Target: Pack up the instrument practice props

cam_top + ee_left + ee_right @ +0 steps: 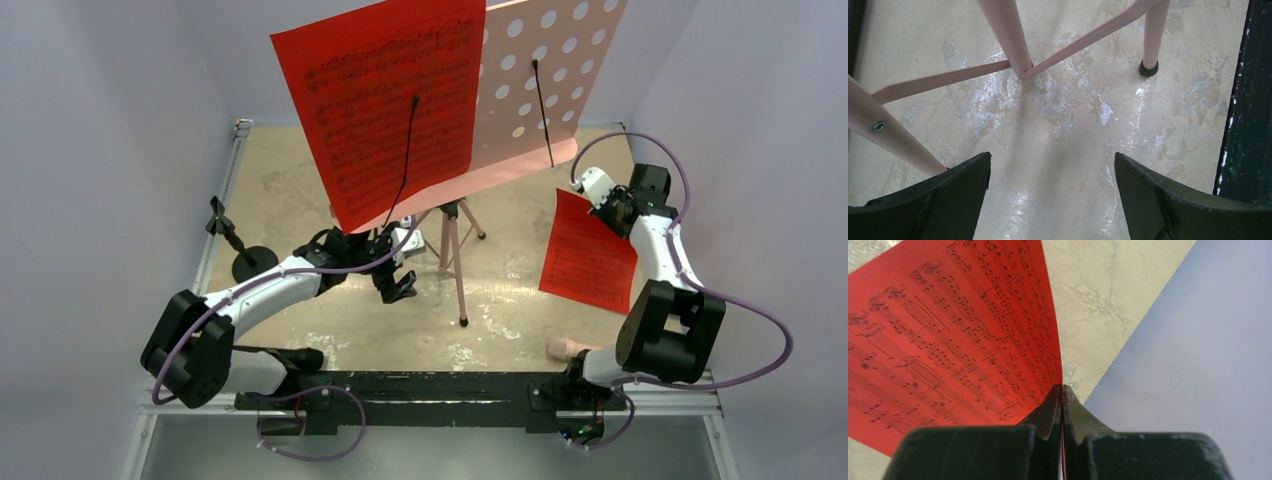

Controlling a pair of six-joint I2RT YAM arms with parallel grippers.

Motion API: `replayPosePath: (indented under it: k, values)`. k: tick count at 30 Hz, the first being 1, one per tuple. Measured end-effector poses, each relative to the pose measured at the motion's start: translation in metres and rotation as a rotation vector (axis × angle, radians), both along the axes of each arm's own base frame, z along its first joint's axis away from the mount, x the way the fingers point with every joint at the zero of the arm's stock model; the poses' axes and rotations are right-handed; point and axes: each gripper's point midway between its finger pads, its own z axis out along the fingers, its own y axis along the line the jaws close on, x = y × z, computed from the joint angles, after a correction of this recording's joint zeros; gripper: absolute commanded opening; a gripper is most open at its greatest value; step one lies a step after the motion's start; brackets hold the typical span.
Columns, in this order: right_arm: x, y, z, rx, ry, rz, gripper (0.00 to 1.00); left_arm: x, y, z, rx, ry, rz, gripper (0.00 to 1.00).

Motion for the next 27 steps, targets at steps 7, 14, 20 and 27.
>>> replayPosePath:
  k: [7, 14, 20, 27]
  values:
    - [-0.001, -0.007, -0.014, -0.007, 0.066, 0.115, 0.0, 0.001, -0.001, 0.004, 0.001, 0.002, 0.001, 0.97]
    - [-0.031, -0.018, 0.0, 0.023, 0.106, 0.231, 0.0, 0.002, -0.002, 0.003, 0.007, 0.01, 0.0, 0.97]
    - [-0.034, -0.014, 0.006, -0.002, 0.103, 0.336, 0.0, 0.002, -0.001, -0.003, 0.026, 0.035, -0.003, 0.97]
    - [0.004, -0.029, -0.011, -0.018, 0.128, 0.35, 0.0, 0.002, -0.001, -0.001, 0.04, 0.029, -0.016, 0.97]
